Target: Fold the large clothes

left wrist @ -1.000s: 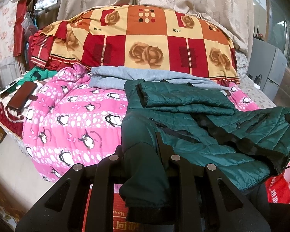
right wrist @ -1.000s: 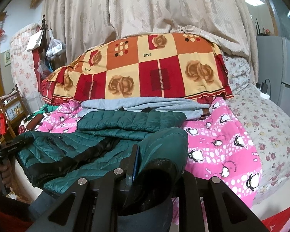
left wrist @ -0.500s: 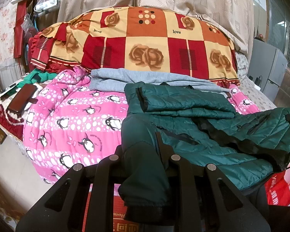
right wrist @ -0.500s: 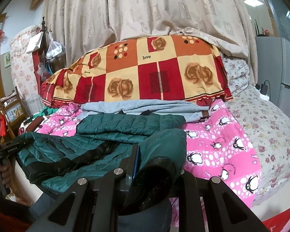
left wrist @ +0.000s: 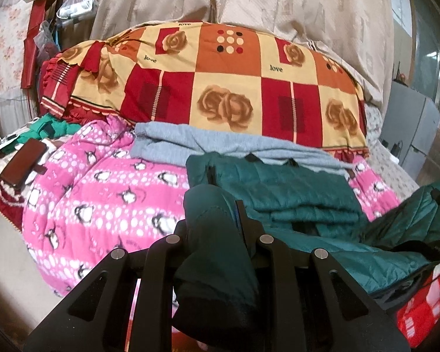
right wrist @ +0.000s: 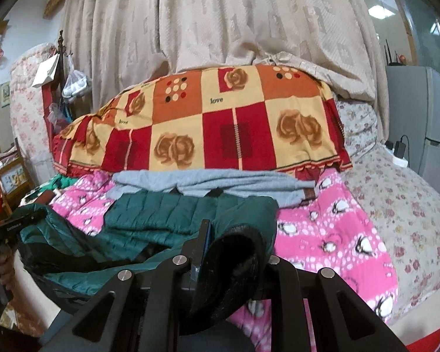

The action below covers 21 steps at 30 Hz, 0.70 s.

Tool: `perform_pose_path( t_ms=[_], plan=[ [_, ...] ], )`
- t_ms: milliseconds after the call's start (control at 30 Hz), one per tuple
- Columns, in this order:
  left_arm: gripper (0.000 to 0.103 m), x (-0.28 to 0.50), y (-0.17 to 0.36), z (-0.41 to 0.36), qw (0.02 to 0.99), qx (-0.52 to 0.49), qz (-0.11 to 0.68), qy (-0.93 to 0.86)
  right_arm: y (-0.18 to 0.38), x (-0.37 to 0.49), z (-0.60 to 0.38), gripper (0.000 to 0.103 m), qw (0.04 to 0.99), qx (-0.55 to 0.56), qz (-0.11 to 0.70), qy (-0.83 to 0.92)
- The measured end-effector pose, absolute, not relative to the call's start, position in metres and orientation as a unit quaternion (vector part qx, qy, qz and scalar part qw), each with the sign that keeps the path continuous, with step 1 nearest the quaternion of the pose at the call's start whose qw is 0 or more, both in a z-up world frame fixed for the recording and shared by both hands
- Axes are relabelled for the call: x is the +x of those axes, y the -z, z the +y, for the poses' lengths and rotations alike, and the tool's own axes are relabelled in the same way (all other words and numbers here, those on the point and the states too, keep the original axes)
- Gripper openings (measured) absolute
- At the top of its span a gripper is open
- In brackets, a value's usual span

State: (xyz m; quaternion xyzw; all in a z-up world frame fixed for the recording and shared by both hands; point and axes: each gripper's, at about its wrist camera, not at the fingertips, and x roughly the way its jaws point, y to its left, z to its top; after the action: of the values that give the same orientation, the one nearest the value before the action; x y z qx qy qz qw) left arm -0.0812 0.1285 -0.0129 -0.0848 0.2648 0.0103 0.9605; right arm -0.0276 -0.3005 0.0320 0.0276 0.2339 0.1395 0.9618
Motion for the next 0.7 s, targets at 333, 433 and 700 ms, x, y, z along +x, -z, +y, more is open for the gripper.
perform_pose_path(
  t_ms=[333,433,700],
  plan=[
    [0.018,-0.002,-0.002,0.144,0.961,-0.122,0.248,-0.025,-0.038,0.042,-0.295,0.017,0.969,0.063,0.207,-0.117],
    [0.018,0.033,-0.002,0.149,0.96,-0.127,0.249,-0.036,-0.036,0.072,-0.292,0.017,0.971,0.067,0.203,-0.105],
    [0.018,0.13,0.039,0.164,0.946,-0.123,0.288,-0.082,0.001,0.167,-0.283,0.017,0.968,0.052,0.237,-0.07]
  ],
)
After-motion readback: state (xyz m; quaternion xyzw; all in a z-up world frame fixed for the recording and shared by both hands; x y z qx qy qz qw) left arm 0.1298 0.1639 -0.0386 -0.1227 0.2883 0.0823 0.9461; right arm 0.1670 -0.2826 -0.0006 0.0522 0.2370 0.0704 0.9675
